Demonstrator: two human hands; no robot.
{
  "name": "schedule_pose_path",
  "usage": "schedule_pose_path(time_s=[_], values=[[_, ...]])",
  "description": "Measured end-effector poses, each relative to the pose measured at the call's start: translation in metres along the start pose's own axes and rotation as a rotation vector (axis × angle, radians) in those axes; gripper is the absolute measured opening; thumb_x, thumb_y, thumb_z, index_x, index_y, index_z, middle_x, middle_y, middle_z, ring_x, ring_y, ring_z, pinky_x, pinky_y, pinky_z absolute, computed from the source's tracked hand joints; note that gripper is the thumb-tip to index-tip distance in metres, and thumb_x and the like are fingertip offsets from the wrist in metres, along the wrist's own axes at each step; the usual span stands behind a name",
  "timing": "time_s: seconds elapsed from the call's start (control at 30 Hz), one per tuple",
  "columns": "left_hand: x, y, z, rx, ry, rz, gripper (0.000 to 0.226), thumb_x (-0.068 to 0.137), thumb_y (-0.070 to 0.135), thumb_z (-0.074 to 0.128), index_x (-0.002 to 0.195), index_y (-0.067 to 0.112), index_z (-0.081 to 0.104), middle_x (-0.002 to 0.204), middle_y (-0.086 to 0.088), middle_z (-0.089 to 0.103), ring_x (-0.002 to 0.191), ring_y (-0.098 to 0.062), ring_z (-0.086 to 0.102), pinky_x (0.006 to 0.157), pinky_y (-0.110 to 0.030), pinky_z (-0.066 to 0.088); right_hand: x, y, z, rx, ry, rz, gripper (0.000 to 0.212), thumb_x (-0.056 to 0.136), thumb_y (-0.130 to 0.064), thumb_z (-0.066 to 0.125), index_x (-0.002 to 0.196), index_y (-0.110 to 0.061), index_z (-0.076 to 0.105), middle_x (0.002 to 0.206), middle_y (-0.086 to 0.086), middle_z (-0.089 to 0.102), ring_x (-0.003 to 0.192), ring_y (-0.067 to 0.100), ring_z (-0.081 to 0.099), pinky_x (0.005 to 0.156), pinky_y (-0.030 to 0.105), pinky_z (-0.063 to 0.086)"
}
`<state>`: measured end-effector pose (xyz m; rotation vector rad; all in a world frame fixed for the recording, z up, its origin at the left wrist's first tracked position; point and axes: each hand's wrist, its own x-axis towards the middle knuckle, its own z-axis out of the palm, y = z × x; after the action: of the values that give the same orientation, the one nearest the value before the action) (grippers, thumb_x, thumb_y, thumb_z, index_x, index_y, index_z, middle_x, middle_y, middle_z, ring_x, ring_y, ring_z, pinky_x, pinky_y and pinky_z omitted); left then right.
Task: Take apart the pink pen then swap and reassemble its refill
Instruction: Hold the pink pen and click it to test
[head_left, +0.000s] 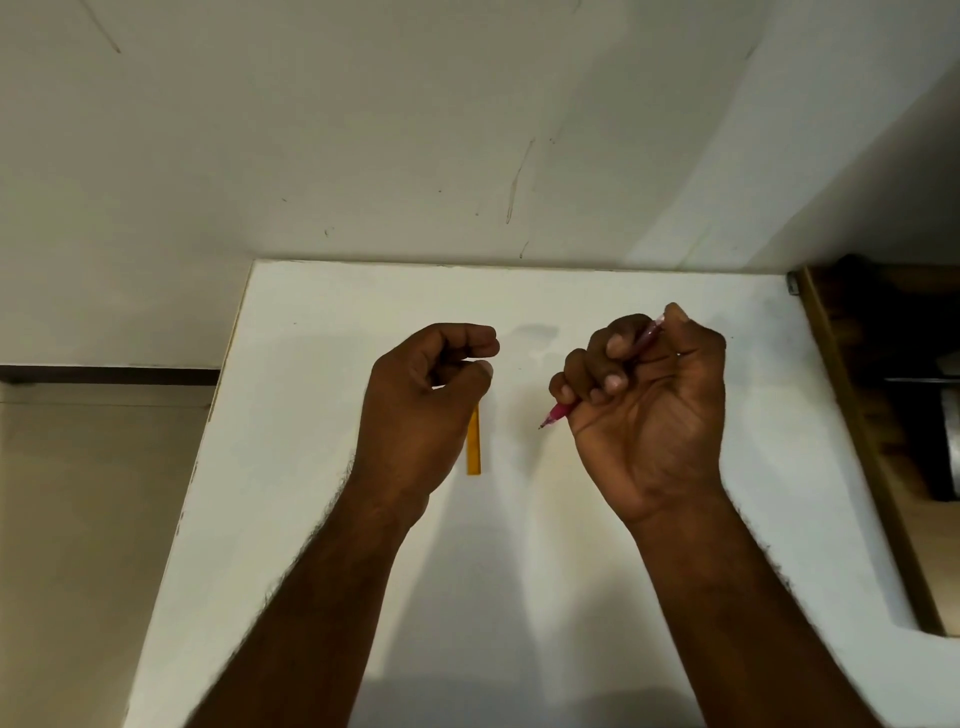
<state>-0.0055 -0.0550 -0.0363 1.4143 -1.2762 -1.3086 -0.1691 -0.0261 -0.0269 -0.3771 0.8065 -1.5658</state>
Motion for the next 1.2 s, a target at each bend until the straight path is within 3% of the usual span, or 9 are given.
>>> schedule_pose_path(time_s=[0.1,0.2,0.3,0.4,0.57,0.77,1.07,1.2], values=[[0.0002,0.0005,0.0003,0.004,-0.001,-0.012,0.028,0.089,0.005,0.065,0.102,0.027,0.075,0.103,0.013,0.078,0.098,-0.01,0.073,0.089,-0.027,0.056,-0.0008,0.0007,0.0004,0.033,-0.026,0.037,0.053,0.099,-0.049,0.038,0.078,-0.011,0.068,0.057,0.001,0.048,0.058,0.017,0.037,0.064,0.034,0.036],[0.0001,0.0008,0.0008,0.011,0.002,-0.017,0.027,0.089,0.004,0.065,0.102,0.025,0.076,0.102,0.012,0.078,0.097,-0.008,0.073,0.089,-0.026,0.057,-0.0018,0.0015,-0.0013,0.058,-0.056,0.049,0.051,0.104,-0.043,0.034,0.094,-0.01,0.072,0.067,0.003,0.055,0.066,0.018,0.042,0.071,0.036,0.039],[0.0005,0.0009,0.001,0.011,0.004,-0.018,0.025,0.089,0.006,0.067,0.101,0.026,0.076,0.1,0.013,0.079,0.097,-0.005,0.072,0.087,-0.021,0.055,-0.0028,0.002,-0.002,0.087,-0.054,0.057,0.039,0.106,-0.04,0.038,0.098,-0.017,0.068,0.079,0.003,0.061,0.076,0.018,0.055,0.08,0.036,0.047],[0.0007,0.0005,0.0011,0.009,0.006,-0.019,0.023,0.089,0.008,0.068,0.101,0.025,0.077,0.1,0.013,0.079,0.096,-0.003,0.072,0.085,-0.018,0.054,-0.0031,0.0025,-0.0007,0.102,-0.059,0.043,0.032,0.106,-0.04,0.038,0.098,-0.02,0.062,0.081,0.003,0.06,0.07,0.016,0.052,0.079,0.035,0.046],[0.0008,-0.0002,0.0012,0.0,0.01,-0.026,0.021,0.089,0.01,0.069,0.098,0.027,0.077,0.099,0.011,0.079,0.094,-0.006,0.073,0.086,-0.021,0.056,-0.0031,0.0041,0.002,0.047,-0.046,0.067,0.054,0.102,-0.057,0.034,0.093,-0.013,0.064,0.062,0.002,0.047,0.063,0.018,0.037,0.068,0.035,0.037],[-0.0002,0.0003,0.0013,-0.001,0.013,-0.04,0.021,0.09,0.013,0.07,0.095,0.032,0.076,0.097,0.013,0.079,0.091,-0.004,0.073,0.085,-0.021,0.057,-0.0034,0.0038,0.0045,0.027,0.009,0.033,0.044,0.091,-0.048,0.045,0.07,-0.012,0.058,0.056,-0.001,0.041,0.059,0.018,0.027,0.063,0.034,0.035],[-0.002,0.0017,0.0009,0.003,0.006,-0.047,0.019,0.09,0.014,0.07,0.095,0.031,0.076,0.098,0.011,0.079,0.092,-0.007,0.073,0.088,-0.025,0.058,-0.0036,0.0012,0.0009,0.14,0.051,0.053,0.056,0.098,-0.058,0.039,0.071,-0.013,0.059,0.055,-0.001,0.04,0.058,0.017,0.03,0.064,0.033,0.037],[-0.0023,0.0015,0.0009,0.0,0.001,-0.053,0.018,0.09,0.013,0.07,0.098,0.028,0.077,0.098,0.01,0.079,0.092,-0.008,0.073,0.089,-0.028,0.058,-0.0032,0.0009,0.0011,0.114,0.065,0.038,0.052,0.098,-0.052,0.041,0.066,-0.014,0.056,0.053,-0.001,0.039,0.057,0.018,0.028,0.062,0.034,0.037]])
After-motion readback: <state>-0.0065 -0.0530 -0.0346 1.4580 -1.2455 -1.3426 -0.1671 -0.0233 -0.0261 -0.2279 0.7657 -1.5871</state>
